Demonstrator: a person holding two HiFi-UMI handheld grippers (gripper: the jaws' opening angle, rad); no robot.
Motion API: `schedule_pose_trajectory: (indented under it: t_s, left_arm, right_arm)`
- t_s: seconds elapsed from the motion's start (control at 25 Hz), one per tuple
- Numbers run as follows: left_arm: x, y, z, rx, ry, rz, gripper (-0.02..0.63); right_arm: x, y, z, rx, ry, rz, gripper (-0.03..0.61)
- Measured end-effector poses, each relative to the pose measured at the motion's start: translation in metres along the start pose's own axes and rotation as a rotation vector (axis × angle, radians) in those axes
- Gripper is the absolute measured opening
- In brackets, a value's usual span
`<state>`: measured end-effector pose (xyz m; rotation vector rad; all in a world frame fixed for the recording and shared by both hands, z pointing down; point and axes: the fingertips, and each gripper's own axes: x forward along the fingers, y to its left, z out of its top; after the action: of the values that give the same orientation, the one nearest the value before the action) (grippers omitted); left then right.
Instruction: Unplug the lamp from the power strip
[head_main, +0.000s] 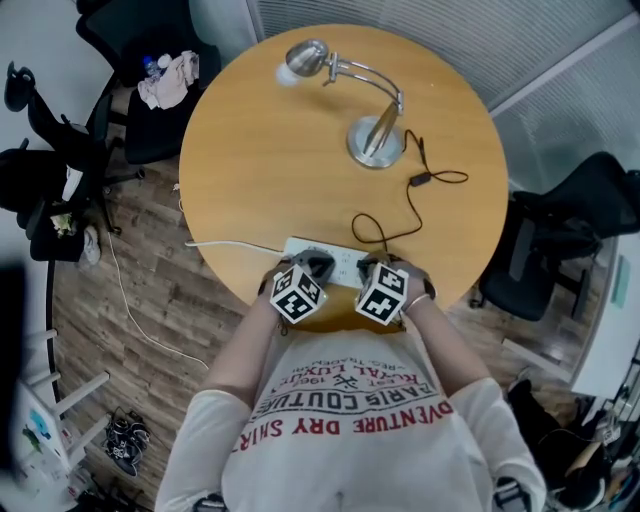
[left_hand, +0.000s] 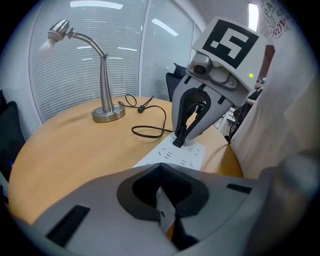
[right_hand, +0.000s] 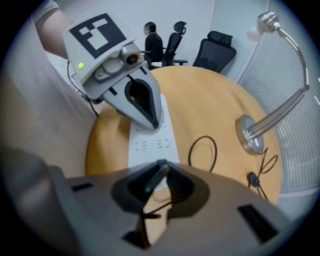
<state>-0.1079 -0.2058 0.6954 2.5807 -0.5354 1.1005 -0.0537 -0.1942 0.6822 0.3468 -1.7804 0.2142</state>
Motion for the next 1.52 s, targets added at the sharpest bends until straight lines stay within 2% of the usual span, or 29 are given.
schedule_pose_trajectory:
  t_s: [0.16,0.28,0.4,0.56,0.8,0.96,1.12,1.24,1.32,1.4,1.52]
  left_arm:
    - [0.002,-0.002,0.001,0.023,0.002,-0.005,0.029]
    - [0.003,-0.003,0.001,0.045,0.01,0.002,0.029]
    - [0.001,-0.003,-0.002,0.055,0.008,0.018,0.029]
    - [0.002,-0.003,-0.001,0.041,0.012,0.026,0.029]
    - [0.0,-0.003,-0.001,0.122,-0.028,0.166,0.031]
    - [0.001,-0.002,-0.004,0.051,0.004,0.172,0.031]
    - [0.0,0.001,0.004,-0.052,0.03,0.141,0.029]
    - [-0.012,-0.002,0.035,-0.189,-0.055,0.074,0.029]
    - [-0.026,0.002,0.062,-0.249,-0.128,0.063,0.031]
    - [-0.041,0.009,0.088,-0.259,-0.203,0.074,0.031]
    - [-0.066,0.02,0.119,-0.226,-0.29,0.129,0.031]
  right_arm:
    - [-0.003,0.003,-0.002,0.033,-0.004,-0.002,0.071]
    - [-0.042,-0.015,0.011,0.11,-0.103,-0.03,0.069]
    - [-0.069,-0.04,0.009,0.032,-0.077,-0.109,0.07]
    - [-0.066,-0.029,0.0,0.087,-0.113,-0.065,0.071]
    - [-0.069,-0.02,-0.001,0.235,-0.252,-0.063,0.071]
    - [-0.084,-0.033,0.004,0.385,-0.365,-0.082,0.072]
    - [-0.102,-0.047,0.013,0.488,-0.484,-0.09,0.072]
    - [-0.116,-0.053,0.019,0.568,-0.592,-0.052,0.072]
    - [-0.128,-0.058,0.024,0.611,-0.677,-0.03,0.072]
    - [-0.142,-0.066,0.03,0.635,-0.754,-0.045,0.072]
    - [-0.167,-0.076,0.038,0.623,-0.867,-0.113,0.072]
